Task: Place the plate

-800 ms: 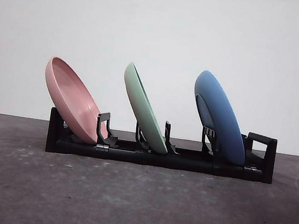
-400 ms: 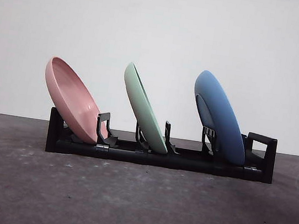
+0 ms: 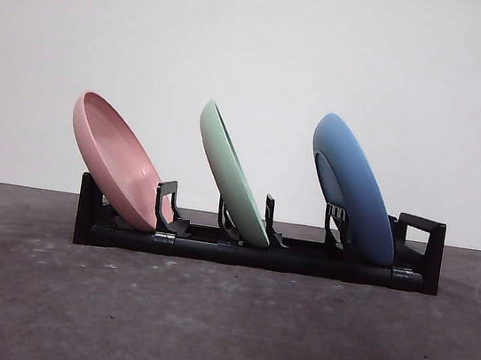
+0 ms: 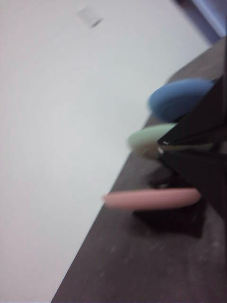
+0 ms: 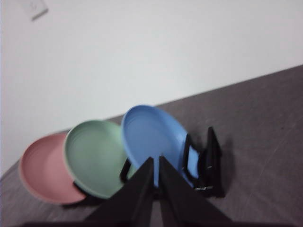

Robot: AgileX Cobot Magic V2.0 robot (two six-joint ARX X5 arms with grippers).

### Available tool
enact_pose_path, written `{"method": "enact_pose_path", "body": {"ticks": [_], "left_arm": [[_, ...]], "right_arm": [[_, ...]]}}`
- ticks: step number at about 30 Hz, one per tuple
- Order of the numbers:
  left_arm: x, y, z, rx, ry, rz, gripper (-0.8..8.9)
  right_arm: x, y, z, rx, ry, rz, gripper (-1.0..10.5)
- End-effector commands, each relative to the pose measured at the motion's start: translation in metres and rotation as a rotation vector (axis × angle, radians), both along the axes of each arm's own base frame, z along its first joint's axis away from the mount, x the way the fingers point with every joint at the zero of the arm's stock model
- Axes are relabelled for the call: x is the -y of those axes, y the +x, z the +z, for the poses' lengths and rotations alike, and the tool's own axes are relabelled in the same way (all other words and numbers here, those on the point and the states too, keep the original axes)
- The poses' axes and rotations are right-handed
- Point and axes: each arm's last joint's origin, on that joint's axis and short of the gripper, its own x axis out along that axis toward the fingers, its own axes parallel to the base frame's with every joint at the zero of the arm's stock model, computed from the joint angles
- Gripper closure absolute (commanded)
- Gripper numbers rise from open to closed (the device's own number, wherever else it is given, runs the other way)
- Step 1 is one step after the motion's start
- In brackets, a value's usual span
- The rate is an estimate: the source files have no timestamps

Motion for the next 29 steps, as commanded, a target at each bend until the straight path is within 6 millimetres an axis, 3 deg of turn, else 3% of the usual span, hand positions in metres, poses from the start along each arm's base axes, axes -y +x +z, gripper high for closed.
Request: {"method": "enact_pose_path", "body": {"ticks": [1,6,13,21,29], "left_arm": [[0.001,-0.014,0.024,-0.009,0.116,-0.022,7.97],[0.001,-0.025,0.048,-0.075,0.251,-0.036,7.97],[0.001,-0.013,0.062,-0.175,0.366,-0.095,7.97],[0.003,0.012,0.069,-0.289,0.468,-0.182,7.97],[0.009,0.045,0.071,-0.521,0.536,-0.315,7.94]], "right_arm": [[-0.001,-0.006,0.023,-0.013,-0.046,0.025,9.3],[-0.002,-0.012,0.057,-0.04,-0.104,0.093,9.3],[-0.003,-0.003,0.086,-0.067,-0.14,0.13,9.3],[-0.007,0.024,0.096,-0.262,-0.177,0.206,9.3],[-0.017,0.064,0.085,-0.454,-0.241,0.307,9.3]]}}
